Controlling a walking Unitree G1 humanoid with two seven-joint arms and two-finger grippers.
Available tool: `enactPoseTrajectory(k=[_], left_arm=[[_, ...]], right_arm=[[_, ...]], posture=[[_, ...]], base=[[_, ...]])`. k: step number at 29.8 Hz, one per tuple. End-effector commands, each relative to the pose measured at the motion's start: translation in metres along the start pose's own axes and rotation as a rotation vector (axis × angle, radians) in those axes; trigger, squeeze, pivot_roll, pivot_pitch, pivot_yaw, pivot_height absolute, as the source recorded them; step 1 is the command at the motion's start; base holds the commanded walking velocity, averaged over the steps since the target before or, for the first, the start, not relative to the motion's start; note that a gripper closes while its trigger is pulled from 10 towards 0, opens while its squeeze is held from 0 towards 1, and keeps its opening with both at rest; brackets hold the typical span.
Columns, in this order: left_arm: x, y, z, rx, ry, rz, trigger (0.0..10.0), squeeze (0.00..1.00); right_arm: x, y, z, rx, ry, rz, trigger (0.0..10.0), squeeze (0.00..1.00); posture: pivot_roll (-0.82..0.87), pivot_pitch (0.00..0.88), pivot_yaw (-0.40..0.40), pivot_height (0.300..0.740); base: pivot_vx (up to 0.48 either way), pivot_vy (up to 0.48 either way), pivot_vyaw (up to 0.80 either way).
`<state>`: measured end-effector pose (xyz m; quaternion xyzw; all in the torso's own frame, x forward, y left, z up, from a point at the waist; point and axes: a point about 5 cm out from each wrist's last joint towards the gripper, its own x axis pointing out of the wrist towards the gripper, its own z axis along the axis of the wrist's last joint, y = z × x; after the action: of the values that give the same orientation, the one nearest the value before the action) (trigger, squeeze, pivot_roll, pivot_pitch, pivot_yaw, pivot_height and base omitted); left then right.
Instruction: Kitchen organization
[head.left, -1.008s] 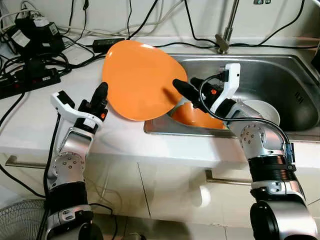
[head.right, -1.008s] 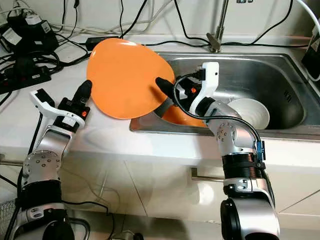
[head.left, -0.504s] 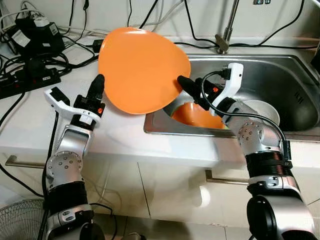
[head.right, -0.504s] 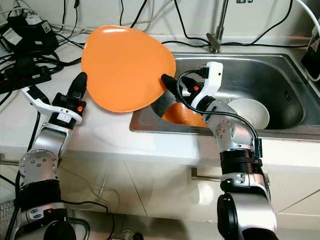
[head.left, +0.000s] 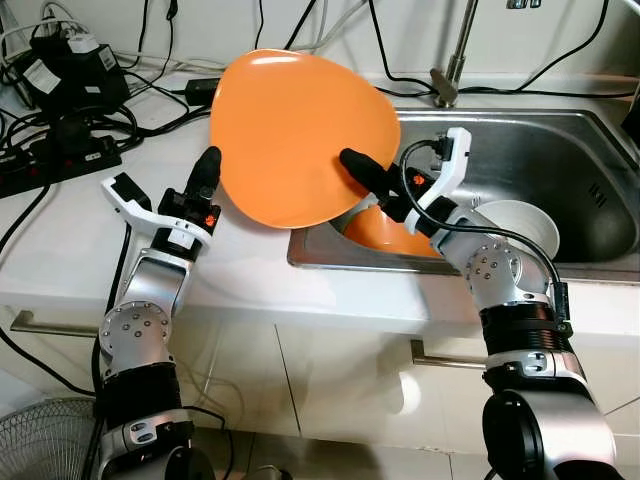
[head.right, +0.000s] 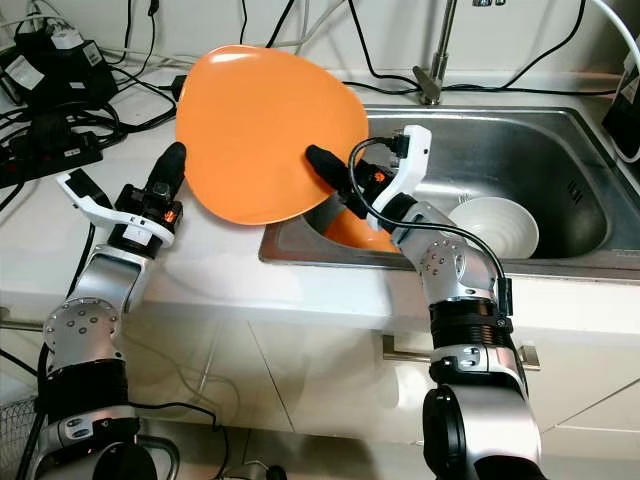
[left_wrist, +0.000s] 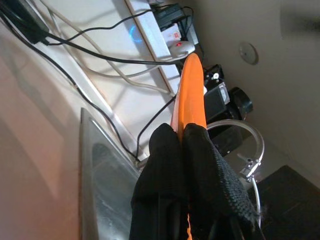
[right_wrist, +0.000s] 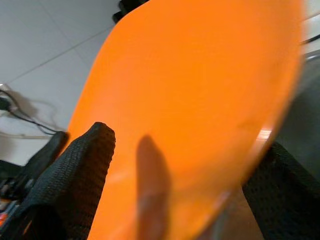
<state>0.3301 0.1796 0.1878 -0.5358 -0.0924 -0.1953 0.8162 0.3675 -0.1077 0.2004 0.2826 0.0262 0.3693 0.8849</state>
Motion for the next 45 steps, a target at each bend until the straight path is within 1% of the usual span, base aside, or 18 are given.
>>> enactPoseTrajectory(k=[1, 14, 18, 23, 35, 41, 42, 43, 44, 45], left_arm=[[0.004, -0.014, 0.006, 0.008, -0.021, -0.068, 0.0, 0.0], [0.005, -0.015, 0.005, -0.001, -0.006, -0.072, 0.0, 0.0], [0.005, -0.014, 0.005, -0.004, -0.001, -0.069, 0.0, 0.0], [0.004, -0.012, 0.003, -0.004, 0.006, -0.062, 0.0, 0.0], [0.002, -0.013, -0.006, -0.009, 0.07, -0.075, 0.0, 0.0], [0.002, -0.014, -0.006, 0.018, 0.085, -0.074, 0.0, 0.0], [0.004, -0.012, -0.005, 0.045, 0.091, -0.053, 1.8, 0.0], [0.004, -0.012, -0.005, 0.045, 0.091, -0.053, 1.8, 0.0], [0.004, -0.01, -0.005, 0.064, 0.099, -0.032, 4.3, 0.0], [0.005, -0.008, -0.006, 0.081, 0.107, -0.014, 9.0, 0.24]], right_arm=[[0.004, 0.008, 0.006, -0.001, -0.01, 0.046, 0.0, 0.0], [0.002, 0.008, 0.009, 0.027, -0.026, 0.057, 0.0, 0.0], [0.002, 0.004, 0.016, 0.069, -0.064, 0.037, 0.0, 0.0], [0.002, 0.002, 0.019, 0.08, -0.077, 0.026, 0.0, 0.0], [0.001, 0.0, 0.019, 0.103, -0.08, 0.015, 0.0, 0.0], [0.001, 0.001, 0.019, 0.112, -0.079, 0.019, 0.0, 0.0], [0.001, 0.001, 0.019, 0.115, -0.076, 0.023, 0.0, 0.0], [0.001, 0.001, 0.019, 0.115, -0.076, 0.023, 0.0, 0.0], [0.001, 0.001, 0.019, 0.118, -0.074, 0.025, 0.0, 0.0], [0.001, 0.001, 0.019, 0.119, -0.073, 0.028, 0.0, 0.0]], posture=[[-0.03, 0.041, 0.069, 0.74], [-0.03, 0.039, 0.073, 0.74], [-0.03, 0.038, 0.073, 0.74], [-0.03, 0.037, 0.074, 0.74], [-0.04, 0.036, 0.073, 0.74], [-0.04, 0.036, 0.071, 0.74], [-0.04, 0.035, 0.069, 0.74], [-0.04, 0.035, 0.069, 0.74], [-0.04, 0.035, 0.069, 0.74], [-0.04, 0.035, 0.069, 0.74]], base=[[0.0, 0.0, 0.0], [0.0, 0.0, 0.0], [0.0, 0.0, 0.0], [0.0, 0.0, 0.0], [0.0, 0.0, 0.0], [0.0, 0.0, 0.0], [0.0, 0.0, 0.0], [0.0, 0.0, 0.0], [0.0, 0.0, 0.0], [0.0, 0.0, 0.0]])
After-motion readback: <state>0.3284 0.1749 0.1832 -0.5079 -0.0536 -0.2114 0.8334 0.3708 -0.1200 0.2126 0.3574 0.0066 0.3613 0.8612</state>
